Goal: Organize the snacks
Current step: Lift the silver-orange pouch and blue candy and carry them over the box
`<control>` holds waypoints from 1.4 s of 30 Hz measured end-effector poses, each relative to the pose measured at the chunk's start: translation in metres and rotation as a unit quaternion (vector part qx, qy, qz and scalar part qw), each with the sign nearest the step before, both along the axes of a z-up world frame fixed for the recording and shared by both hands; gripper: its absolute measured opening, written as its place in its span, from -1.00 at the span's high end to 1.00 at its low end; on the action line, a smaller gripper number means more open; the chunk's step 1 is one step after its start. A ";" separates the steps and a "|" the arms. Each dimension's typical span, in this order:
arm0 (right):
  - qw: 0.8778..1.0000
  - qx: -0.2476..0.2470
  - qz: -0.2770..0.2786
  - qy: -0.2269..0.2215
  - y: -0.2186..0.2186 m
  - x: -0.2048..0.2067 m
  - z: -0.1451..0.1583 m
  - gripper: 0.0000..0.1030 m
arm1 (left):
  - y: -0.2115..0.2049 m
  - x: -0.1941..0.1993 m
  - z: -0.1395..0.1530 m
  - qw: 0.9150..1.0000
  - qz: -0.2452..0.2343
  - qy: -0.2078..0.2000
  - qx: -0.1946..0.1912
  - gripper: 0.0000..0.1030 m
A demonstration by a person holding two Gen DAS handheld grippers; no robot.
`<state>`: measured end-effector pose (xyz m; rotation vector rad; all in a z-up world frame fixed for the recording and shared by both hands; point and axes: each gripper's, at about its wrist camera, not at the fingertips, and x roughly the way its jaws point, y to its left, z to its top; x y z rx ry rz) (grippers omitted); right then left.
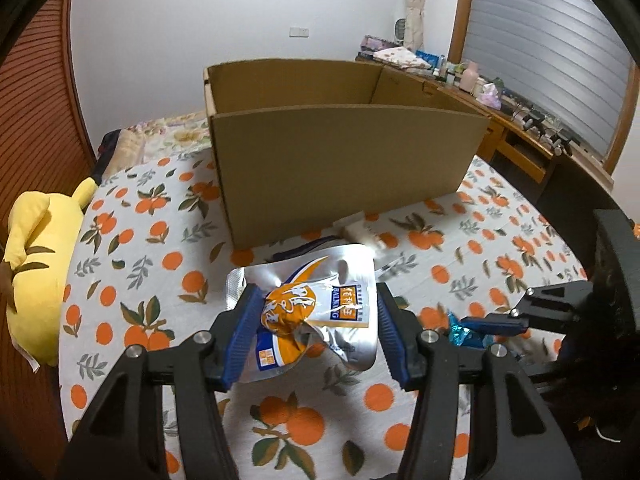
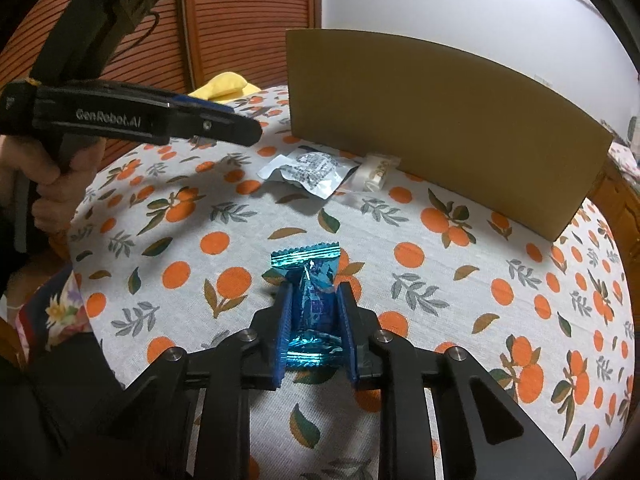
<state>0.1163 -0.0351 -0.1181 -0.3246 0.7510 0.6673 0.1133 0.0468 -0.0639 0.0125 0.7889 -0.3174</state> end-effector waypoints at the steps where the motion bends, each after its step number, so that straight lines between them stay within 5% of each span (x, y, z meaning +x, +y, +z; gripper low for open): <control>1: 1.000 0.002 -0.001 0.000 0.000 0.000 0.001 0.61 | -0.001 0.000 0.002 1.000 -0.001 -0.002 -0.001 -0.06; 42: 0.992 0.044 -0.049 -0.109 -0.037 0.066 0.123 0.61 | -0.027 0.060 0.100 0.997 -0.015 -0.075 0.012 -0.06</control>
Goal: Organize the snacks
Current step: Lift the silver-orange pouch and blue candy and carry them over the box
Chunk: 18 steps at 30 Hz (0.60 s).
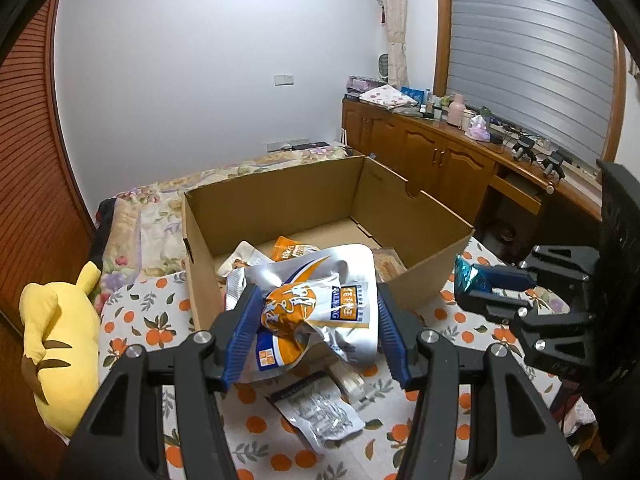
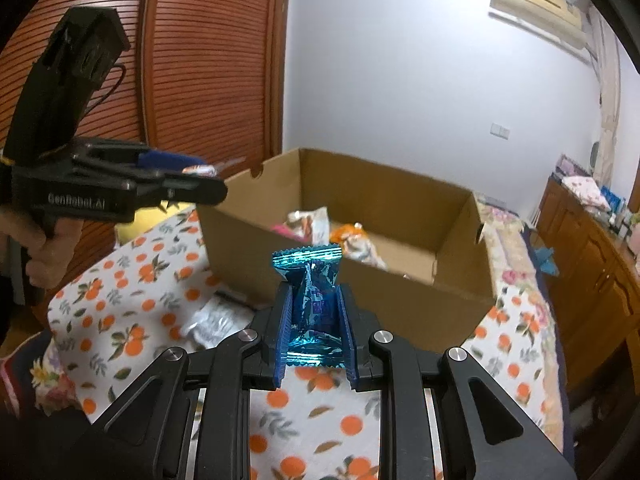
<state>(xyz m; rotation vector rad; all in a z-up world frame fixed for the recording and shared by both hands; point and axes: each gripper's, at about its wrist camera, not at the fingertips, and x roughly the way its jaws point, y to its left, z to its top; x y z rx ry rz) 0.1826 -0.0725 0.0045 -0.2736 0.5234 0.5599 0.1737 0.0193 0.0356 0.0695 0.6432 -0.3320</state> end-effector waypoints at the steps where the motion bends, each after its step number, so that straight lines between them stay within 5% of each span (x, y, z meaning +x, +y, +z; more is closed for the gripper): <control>1: 1.000 0.000 0.000 -0.001 0.001 0.003 0.002 0.61 | 0.001 0.003 0.000 1.000 0.003 0.001 0.002 -0.07; 18: 0.999 0.007 -0.029 0.022 0.005 0.073 0.012 0.61 | 0.000 0.057 -0.018 0.999 0.030 0.033 0.007 -0.07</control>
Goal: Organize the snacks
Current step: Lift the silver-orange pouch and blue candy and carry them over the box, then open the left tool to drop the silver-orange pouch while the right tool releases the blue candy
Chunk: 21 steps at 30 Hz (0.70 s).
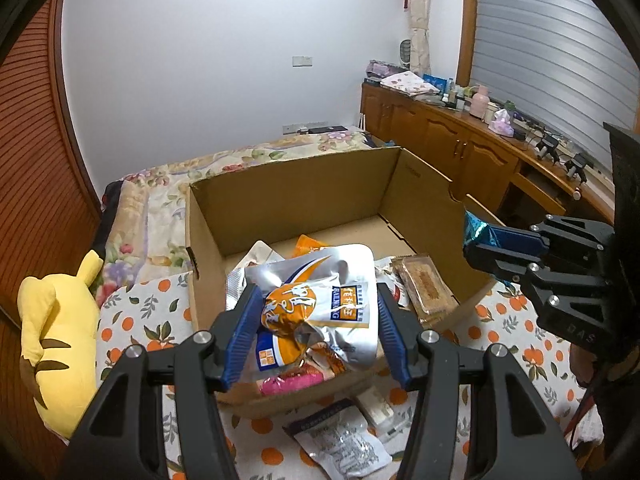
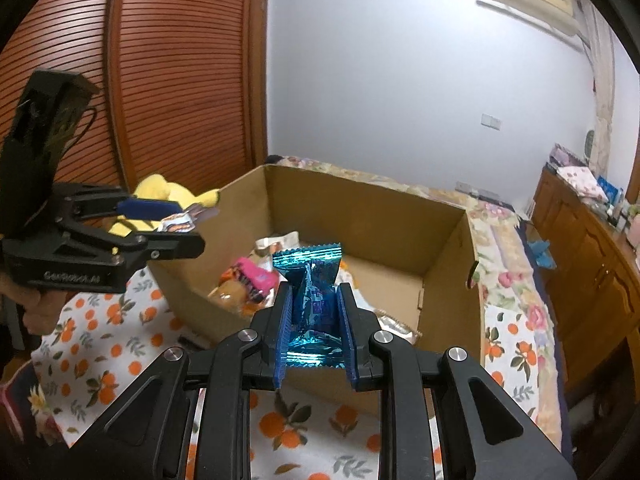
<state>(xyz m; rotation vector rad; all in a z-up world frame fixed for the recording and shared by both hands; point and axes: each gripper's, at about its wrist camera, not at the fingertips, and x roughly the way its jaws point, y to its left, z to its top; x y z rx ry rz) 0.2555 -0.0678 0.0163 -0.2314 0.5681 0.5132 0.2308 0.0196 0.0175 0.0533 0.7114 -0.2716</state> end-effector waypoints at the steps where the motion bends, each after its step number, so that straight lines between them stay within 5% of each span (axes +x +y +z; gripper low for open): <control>1: 1.000 0.000 -0.002 0.003 0.000 0.004 0.000 0.61 | -0.001 0.002 -0.001 1.000 0.001 0.001 -0.001 -0.07; 21: 0.998 0.000 -0.036 0.051 -0.005 0.060 -0.027 0.60 | -0.013 0.023 -0.023 1.000 0.008 0.009 -0.007 -0.10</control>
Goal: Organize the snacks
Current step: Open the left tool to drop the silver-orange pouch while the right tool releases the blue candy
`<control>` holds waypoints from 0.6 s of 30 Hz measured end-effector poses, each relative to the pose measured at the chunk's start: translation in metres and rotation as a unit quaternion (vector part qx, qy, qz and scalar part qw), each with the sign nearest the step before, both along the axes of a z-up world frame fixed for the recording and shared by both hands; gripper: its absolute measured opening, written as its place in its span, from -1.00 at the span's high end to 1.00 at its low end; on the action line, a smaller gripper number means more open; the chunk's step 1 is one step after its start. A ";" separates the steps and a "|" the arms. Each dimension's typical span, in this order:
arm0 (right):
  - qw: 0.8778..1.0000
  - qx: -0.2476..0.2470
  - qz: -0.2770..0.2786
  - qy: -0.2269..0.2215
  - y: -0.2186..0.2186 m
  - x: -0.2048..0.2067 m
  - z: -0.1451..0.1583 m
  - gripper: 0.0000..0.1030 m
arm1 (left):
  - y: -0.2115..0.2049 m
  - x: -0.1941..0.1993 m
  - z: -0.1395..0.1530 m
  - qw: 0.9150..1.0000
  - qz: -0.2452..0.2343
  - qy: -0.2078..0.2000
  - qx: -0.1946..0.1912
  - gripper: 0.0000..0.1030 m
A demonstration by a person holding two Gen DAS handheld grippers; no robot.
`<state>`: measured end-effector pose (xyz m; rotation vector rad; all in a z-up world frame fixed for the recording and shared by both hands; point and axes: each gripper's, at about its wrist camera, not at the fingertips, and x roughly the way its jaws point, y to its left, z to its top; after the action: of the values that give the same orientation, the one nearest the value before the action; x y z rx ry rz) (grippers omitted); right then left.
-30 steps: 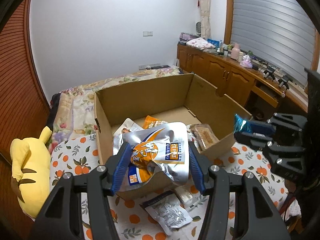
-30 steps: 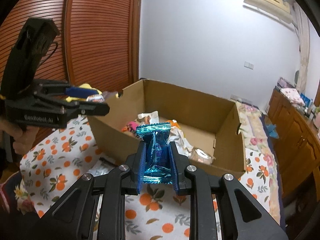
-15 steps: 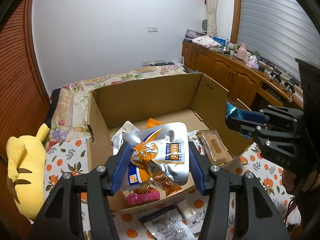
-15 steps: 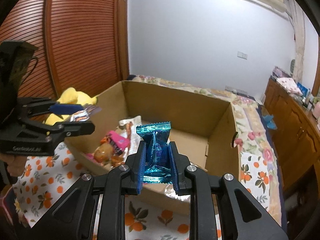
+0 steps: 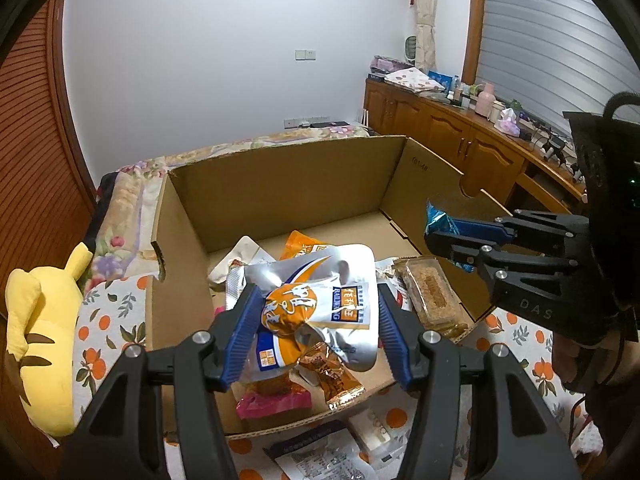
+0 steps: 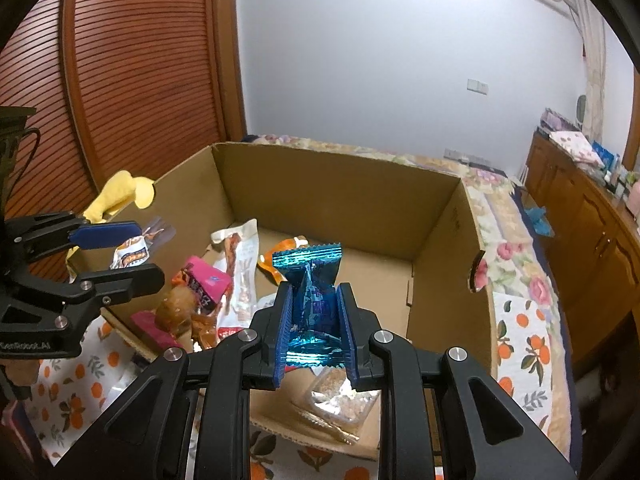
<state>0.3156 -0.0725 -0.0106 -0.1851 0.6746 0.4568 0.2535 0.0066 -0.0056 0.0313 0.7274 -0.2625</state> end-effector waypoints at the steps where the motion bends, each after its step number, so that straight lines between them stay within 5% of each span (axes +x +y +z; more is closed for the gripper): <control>1: 1.000 0.002 -0.001 0.003 0.000 0.001 -0.001 0.60 | 0.000 0.000 0.000 1.000 0.002 -0.002 0.001 -0.10; 18: 1.000 0.003 0.003 -0.005 0.012 -0.009 -0.001 0.35 | 0.013 -0.035 0.024 0.999 0.011 -0.043 -0.017 -0.44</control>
<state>0.3061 -0.0610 -0.0114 -0.1831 0.6629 0.4645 0.2186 0.0197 0.0185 0.0026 0.6371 -0.2503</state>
